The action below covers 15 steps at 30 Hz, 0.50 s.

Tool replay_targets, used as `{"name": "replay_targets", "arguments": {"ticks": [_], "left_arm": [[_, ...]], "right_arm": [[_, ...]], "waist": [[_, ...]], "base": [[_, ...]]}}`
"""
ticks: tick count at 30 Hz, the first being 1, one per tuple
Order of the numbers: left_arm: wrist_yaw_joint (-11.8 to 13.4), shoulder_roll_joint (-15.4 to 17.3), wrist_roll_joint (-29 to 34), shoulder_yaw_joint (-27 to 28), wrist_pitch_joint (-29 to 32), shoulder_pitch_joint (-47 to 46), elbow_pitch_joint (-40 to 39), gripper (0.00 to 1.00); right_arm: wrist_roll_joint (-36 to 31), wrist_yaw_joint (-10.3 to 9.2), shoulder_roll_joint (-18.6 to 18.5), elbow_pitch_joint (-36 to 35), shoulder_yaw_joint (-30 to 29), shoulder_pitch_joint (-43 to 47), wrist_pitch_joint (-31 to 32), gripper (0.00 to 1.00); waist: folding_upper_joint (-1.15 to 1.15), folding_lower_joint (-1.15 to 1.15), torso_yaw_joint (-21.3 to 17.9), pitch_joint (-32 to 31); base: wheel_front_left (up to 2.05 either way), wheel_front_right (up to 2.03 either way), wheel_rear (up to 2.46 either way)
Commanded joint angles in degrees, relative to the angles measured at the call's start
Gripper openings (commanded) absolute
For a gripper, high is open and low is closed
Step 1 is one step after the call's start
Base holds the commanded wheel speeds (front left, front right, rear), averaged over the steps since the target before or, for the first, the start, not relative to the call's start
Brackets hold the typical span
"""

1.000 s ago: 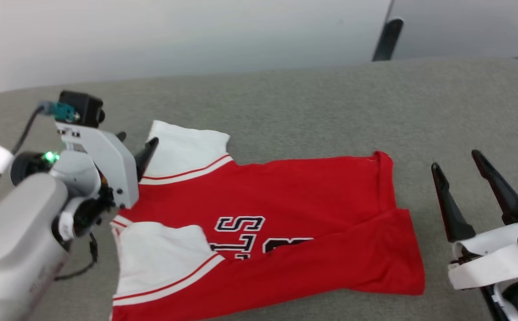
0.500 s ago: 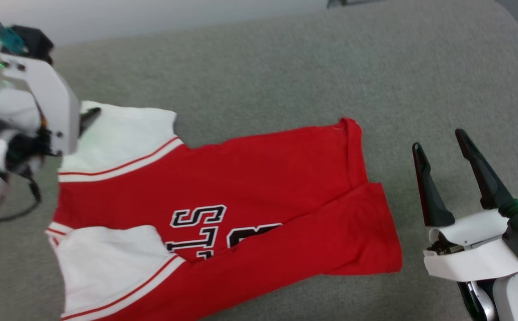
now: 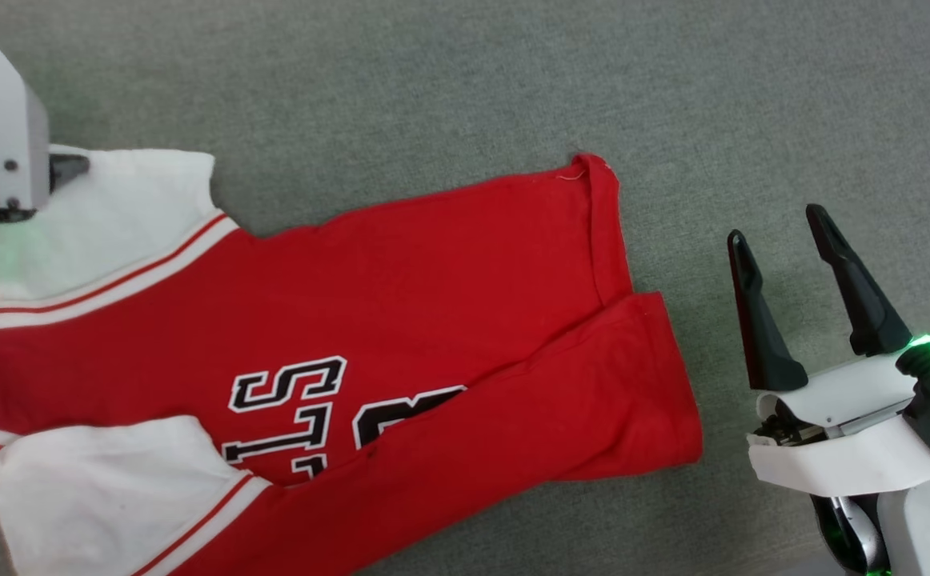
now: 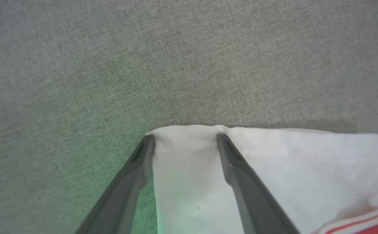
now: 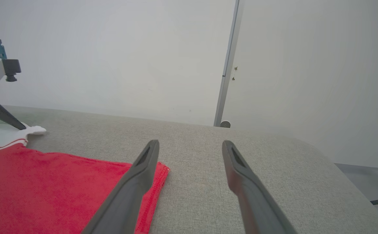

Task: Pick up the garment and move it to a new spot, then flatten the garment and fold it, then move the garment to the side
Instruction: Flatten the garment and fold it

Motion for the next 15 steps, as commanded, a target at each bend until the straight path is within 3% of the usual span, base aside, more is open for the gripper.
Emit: {"name": "replay_targets", "arguments": {"ticks": [1, 11, 13, 15], "left_arm": [[0.7, -1.0, 0.2, -1.9, 2.2, 2.8, 2.1, 1.00], [3.9, -4.0, -1.1, -4.2, 11.2, 4.8, 6.4, 1.00], [4.7, -4.8, -2.0, -3.6, 11.5, 5.1, 6.9, 0.00], [5.3, -5.1, -1.4, -4.2, 11.5, 5.0, 7.0, 0.00]], "right_arm": [[0.4, -0.08, -0.3, -0.5, -0.3, -0.8, 0.1, 1.00], [1.6, -0.08, -0.7, -2.1, -1.0, -1.6, 1.8, 1.00], [1.8, -0.08, -0.9, -2.1, -1.0, -1.9, 2.3, 1.00], [2.6, -0.08, -0.9, -2.2, -0.9, -2.1, 3.0, 1.00]], "waist": [[0.00, 0.00, -0.6, 1.0], [0.00, 0.00, 0.6, 1.5], [0.00, 0.00, 0.8, 1.5], [0.00, 0.00, 1.0, 1.6]], "base": [[0.00, 0.00, 0.00], [0.00, 0.00, 0.00], [0.00, 0.00, 0.00], [0.00, 0.00, 0.00]]}}
